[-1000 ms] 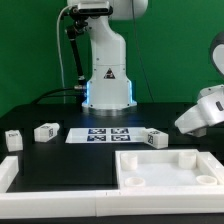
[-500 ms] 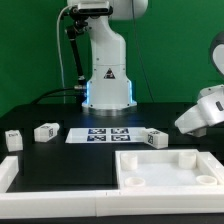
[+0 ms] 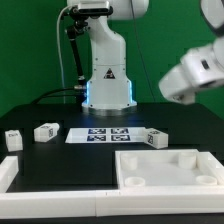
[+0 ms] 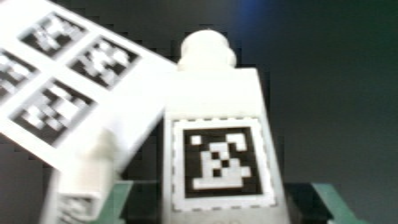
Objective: Assemble square table
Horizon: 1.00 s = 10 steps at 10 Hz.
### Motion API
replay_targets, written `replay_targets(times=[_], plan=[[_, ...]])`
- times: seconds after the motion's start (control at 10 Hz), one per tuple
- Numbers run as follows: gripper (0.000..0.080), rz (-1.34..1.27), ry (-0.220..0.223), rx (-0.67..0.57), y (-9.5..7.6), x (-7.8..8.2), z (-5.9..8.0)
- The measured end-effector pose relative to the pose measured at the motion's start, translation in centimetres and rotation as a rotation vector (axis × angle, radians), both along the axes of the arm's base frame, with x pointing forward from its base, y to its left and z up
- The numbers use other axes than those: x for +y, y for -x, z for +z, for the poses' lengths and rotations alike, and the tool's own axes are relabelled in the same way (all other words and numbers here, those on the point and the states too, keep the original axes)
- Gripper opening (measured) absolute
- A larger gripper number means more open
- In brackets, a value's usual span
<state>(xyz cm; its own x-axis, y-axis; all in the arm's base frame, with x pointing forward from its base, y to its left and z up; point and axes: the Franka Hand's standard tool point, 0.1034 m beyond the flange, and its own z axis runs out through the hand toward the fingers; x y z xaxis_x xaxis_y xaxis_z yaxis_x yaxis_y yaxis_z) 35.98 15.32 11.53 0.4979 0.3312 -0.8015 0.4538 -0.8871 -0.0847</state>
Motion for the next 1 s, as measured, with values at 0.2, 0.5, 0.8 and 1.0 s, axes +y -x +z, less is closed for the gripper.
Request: replay_targets(times=[0.2,0.5,0.8,1.0], plan=[[0.0291,-0.008,-0.005,-0.017,-0.9,-0.3,1.2],[0.0291,-0.01,-0.014,-0.033,-1.1,-0.2,0.9],[0.0291,-0.013,-0.165,-0.184,-7.8,-4.1,3.4],[0.0291,-0.026,-0.232,-0.294,-11.2,-7.1,4.6]])
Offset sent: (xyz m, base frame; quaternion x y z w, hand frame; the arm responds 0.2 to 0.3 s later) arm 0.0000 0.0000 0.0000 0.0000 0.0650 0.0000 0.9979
